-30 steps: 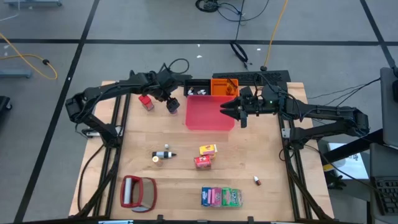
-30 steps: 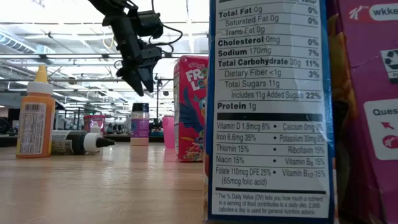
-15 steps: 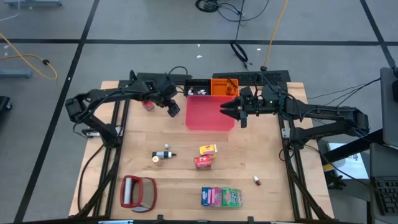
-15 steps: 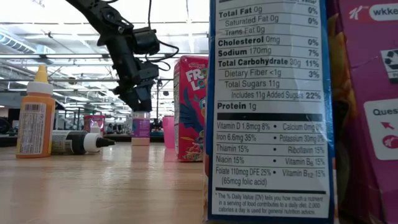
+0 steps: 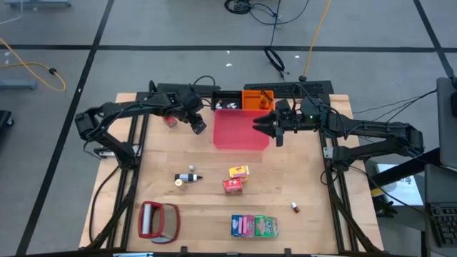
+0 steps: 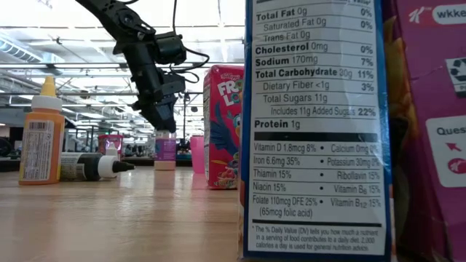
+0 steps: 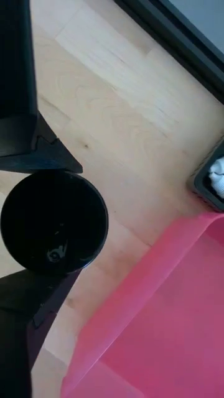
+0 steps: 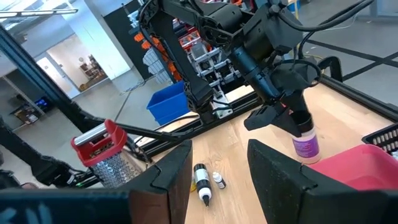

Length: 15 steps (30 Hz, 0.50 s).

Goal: Pick & Place Kitchen Items
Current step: Put the spice bottle into the orange bin

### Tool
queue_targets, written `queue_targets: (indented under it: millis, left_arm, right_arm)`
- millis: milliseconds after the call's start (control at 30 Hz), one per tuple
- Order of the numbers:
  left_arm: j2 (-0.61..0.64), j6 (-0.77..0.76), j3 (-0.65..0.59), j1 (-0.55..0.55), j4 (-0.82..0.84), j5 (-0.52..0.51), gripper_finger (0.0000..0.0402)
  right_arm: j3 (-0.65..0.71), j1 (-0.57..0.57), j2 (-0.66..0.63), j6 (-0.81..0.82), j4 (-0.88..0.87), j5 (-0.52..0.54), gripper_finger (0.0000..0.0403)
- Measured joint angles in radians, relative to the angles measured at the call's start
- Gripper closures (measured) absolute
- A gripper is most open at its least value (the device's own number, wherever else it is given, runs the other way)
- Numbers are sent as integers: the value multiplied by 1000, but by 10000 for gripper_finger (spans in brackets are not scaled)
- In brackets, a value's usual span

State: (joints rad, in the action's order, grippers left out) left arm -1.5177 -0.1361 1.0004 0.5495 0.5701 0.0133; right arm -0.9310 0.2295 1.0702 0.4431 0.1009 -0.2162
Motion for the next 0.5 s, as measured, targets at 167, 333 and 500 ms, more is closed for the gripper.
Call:
queue_targets:
  millis: [167, 333, 500]
  left_arm:
    - [28, 28, 12, -7, 52, 75, 215]
    - [103, 162, 90, -30, 173, 53, 215]
    - [187, 278, 204, -64, 214, 127, 215]
  right_arm:
    - [0, 0, 0, -2, 0, 7, 257]
    - [0, 0, 3, -3, 0, 7, 257]
    - [1, 0, 24, -1, 4, 7, 257]
